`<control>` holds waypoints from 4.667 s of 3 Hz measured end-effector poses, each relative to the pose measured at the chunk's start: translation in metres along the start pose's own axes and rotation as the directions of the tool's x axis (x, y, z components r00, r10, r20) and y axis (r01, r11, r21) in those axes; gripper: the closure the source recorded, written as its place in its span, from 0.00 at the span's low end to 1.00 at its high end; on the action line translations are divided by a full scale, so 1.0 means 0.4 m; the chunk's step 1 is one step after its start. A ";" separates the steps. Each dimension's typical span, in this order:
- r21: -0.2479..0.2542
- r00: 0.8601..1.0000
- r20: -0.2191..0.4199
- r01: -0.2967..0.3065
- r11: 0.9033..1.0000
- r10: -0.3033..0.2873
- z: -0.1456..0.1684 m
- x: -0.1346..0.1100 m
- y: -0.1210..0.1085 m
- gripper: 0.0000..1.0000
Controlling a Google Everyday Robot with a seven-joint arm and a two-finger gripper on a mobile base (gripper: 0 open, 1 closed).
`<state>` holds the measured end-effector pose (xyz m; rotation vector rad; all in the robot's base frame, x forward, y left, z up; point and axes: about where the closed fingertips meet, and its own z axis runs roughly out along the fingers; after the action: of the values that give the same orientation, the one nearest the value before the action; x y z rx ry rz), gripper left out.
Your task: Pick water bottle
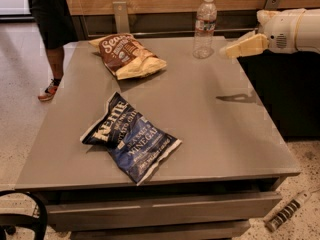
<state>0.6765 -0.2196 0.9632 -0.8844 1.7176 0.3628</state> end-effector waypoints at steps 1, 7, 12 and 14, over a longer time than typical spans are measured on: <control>0.001 1.000 0.022 -0.022 1.000 0.022 0.056 0.013 -0.039 0.00; 0.006 0.961 0.254 -0.110 0.994 0.105 0.402 -0.002 -0.232 0.00; -0.032 0.945 0.294 -0.143 0.989 0.146 0.475 -0.008 -0.215 1.00; -0.018 0.950 0.286 -0.126 0.992 0.126 0.411 -0.080 -0.241 1.00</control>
Offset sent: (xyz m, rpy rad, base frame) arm 0.1106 -0.0022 -0.0307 0.1189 -0.0324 -0.0335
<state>0.8625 -0.1675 0.9558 -0.6854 1.5066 0.5494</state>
